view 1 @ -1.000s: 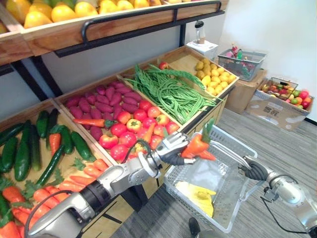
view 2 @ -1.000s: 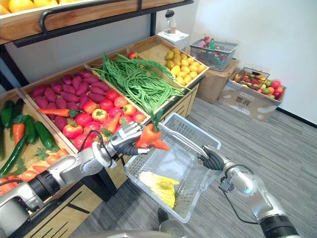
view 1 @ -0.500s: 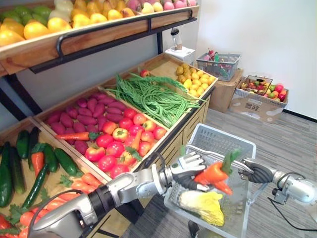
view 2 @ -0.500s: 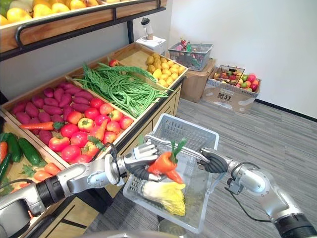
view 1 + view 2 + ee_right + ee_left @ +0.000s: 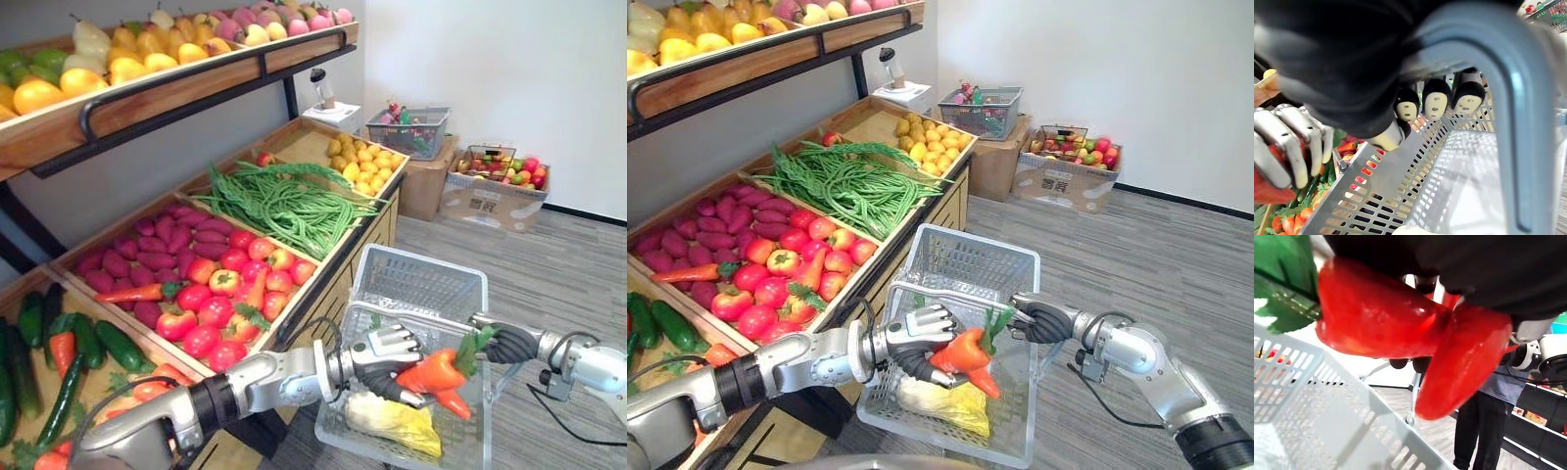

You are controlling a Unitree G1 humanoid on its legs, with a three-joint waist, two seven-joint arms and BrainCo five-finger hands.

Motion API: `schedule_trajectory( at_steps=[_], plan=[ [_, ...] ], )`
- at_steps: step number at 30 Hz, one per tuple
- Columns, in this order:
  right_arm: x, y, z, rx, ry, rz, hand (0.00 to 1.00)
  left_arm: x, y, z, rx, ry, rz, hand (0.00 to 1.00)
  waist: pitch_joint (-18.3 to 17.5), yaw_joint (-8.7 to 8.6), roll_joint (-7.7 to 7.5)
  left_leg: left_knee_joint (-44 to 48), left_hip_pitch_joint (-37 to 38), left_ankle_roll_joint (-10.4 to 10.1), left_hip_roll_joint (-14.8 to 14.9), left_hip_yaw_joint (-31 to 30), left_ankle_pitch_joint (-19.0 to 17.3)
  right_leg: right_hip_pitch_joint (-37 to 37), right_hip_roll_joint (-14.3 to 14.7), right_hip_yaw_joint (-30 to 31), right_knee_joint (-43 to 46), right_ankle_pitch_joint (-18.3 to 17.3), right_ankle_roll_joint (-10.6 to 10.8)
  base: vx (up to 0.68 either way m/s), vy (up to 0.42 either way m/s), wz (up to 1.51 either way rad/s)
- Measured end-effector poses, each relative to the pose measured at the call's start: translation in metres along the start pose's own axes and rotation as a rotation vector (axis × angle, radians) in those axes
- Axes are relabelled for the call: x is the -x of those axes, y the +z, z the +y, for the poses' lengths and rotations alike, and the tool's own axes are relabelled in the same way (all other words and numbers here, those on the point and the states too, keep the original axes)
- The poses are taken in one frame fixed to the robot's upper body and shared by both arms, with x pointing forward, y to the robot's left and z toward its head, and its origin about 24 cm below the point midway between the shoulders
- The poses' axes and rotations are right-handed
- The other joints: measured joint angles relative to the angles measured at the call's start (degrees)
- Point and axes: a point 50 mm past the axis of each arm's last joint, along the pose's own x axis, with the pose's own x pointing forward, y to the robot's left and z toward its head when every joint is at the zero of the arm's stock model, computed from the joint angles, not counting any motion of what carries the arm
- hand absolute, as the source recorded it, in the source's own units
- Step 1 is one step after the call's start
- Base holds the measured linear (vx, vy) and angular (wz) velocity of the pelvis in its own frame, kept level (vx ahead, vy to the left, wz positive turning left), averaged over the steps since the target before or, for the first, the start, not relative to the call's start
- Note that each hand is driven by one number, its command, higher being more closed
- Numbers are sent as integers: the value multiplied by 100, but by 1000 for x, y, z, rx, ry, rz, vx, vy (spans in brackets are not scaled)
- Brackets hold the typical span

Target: Pick vegetable in the basket

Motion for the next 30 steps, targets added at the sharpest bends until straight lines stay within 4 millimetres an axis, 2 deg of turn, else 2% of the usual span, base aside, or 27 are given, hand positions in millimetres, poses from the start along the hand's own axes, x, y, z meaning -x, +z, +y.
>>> schedule_trajectory(
  at_steps=[4, 12, 20, 26, 30],
  plan=[
    [-3, 3, 5, -27, 31, -28, 100, -1, -8, -7, 6, -20, 53, 100, 2, -67, -2, -12, 54, -9, -10, 67, -6, 4, 20, 57, 13, -1, 1, -2, 4, -8],
    [-9, 9, 9, -26, 79, -65, 100, -5, -23, -21, 29, -38, 147, 100, 42, -76, -59, -28, 68, -10, -21, 68, -11, 6, 4, 50, 12, -72, -21, 0, 0, 0],
    [-15, 14, 0, 4, 83, -90, 100, -14, -31, -40, 30, -86, 213, 100, 50, -98, -52, -59, 99, -10, -38, 104, -11, 1, 7, 62, 20, -87, -40, 2, 1, 0],
    [-18, 15, 0, 3, 94, -98, 100, -10, -36, -51, 45, -107, 269, 100, 82, -131, -60, -160, 205, -10, -114, 200, -8, -7, 13, 125, 106, -132, -12, 13, 21, -6],
    [-26, 20, -2, 11, 106, -133, 100, -3, -51, -64, 7, -185, 385, 100, 98, -235, -57, -232, 209, -7, -207, 262, -5, -85, -2, 222, 127, -121, 7, 10, 33, -10]
  ],
)
